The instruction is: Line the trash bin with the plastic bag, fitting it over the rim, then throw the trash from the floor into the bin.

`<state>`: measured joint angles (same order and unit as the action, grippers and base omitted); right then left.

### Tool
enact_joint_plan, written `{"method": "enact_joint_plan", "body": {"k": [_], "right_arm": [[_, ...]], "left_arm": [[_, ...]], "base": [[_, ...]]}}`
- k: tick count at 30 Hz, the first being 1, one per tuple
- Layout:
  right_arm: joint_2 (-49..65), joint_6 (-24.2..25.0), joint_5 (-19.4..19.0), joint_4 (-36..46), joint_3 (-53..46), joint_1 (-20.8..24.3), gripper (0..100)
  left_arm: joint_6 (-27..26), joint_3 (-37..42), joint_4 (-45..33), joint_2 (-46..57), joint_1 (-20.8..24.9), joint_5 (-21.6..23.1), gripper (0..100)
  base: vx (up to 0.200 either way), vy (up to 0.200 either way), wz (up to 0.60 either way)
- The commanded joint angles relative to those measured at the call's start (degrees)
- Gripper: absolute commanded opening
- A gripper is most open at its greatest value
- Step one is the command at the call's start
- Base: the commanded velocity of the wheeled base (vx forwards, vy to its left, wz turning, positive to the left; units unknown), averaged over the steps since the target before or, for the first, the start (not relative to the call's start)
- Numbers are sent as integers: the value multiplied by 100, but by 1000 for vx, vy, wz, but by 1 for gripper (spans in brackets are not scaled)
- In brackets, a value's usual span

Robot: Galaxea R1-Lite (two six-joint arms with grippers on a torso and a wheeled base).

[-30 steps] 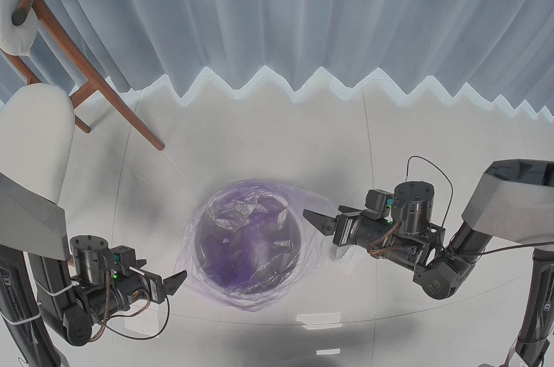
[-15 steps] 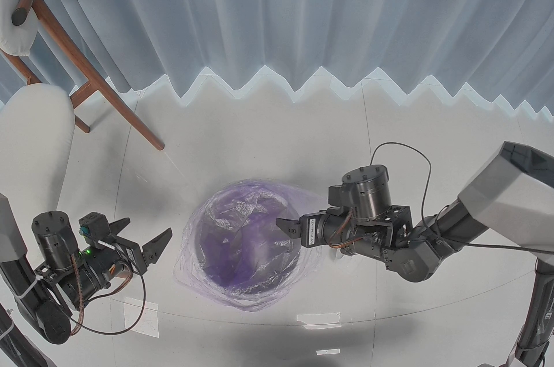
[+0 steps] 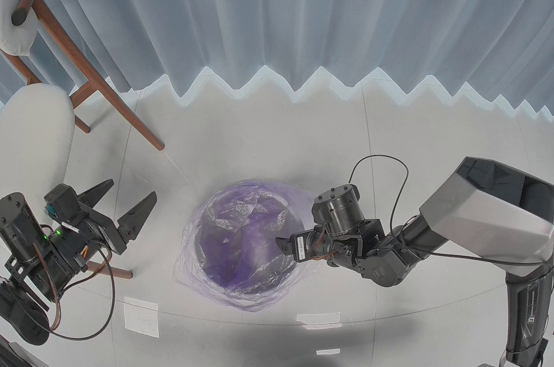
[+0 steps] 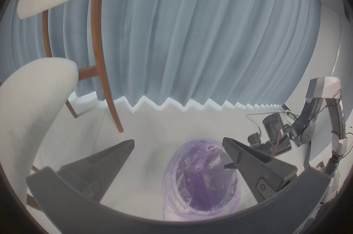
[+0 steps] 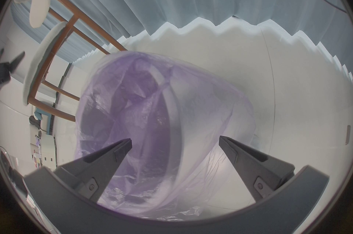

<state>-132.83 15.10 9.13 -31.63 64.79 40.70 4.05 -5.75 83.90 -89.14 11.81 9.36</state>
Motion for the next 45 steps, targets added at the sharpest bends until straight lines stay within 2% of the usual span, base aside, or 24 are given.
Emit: {"method": "enact_joint_plan", "body": {"k": [1,3,5,7,9,10,11,15,17,19,20,21,24,26,29,31,35,36,37,39,43,44,45], "right_arm": [[-252,1,36,43,95,8,100],[-279,-7,36,52,104,34,100],[-358,1,36,52,139,96,100],[-419,10,36,43,165,113,100],[-428,10,36,52,165,113,100],[-490,10,36,43,183,157,100],[-525,19,27,26,192,157,100],[-595,45,27,26,271,157,100],[-595,45,27,35,271,157,100],[-595,45,27,35,244,166,100],[-595,45,27,35,244,166,0],[-595,45,27,17,236,166,0],[-595,45,27,17,236,166,0],[-604,45,27,26,253,166,0],[-604,72,27,17,236,192,0],[-569,151,27,-1,209,192,0],[-208,362,10,-9,25,166,0],[-191,370,10,-9,16,157,0],[90,485,-25,-18,-195,131,0],[416,564,-104,-18,-415,122,0],[1321,898,-570,-27,-1056,87,0],[1356,915,-588,-27,-1074,87,0],[1760,1100,-781,-36,-1320,87,0]], "left_arm": [[17,-954,-945,1232,67,136,100],[79,-1420,-1499,1531,76,145,100],[439,-2000,-1938,1707,295,110,100],[949,-2325,-2088,1724,471,57,100],[1045,-2378,-2088,1724,489,48,100],[1784,-2844,-2202,1698,638,-31,100],[2039,-2931,-2264,1689,673,-40,100],[3278,-3257,-2492,1575,638,162,100],[3383,-3221,-2501,1575,620,233,100],[3559,-3178,-2413,1592,418,874,100],[3559,-3178,-2413,1592,418,874,100],[3858,-3046,-2422,1716,269,1323,100],[4253,-2923,-2562,2014,14,1973,100],[4245,-2923,-2826,2050,-162,2175,100],[4157,-2993,-3213,2058,-267,2193,100],[3884,-3011,-3389,2032,-285,2184,100],[2548,-2738,-3714,1997,-285,2175,100],[2548,-2738,-3714,1997,-285,2175,100],[1942,-2571,-3828,1970,-258,2131,100],[1872,-2510,-3934,1962,-250,2131,100],[1863,-2439,-4267,1962,-276,2122,100],[1863,-2439,-4267,1962,-276,2122,100],[1854,-2448,-4663,1962,-285,2114,100]], "base": [[0,0,0],[0,0,0],[0,0,0],[0,0,0],[0,0,0],[0,0,0],[0,0,0],[0,0,0],[0,0,0],[0,0,0],[0,0,0],[0,0,0],[0,0,0],[0,0,0],[0,0,0],[0,0,0],[0,0,0],[0,0,0],[0,0,0],[0,0,0],[0,0,0],[0,0,0],[0,0,0]]}}
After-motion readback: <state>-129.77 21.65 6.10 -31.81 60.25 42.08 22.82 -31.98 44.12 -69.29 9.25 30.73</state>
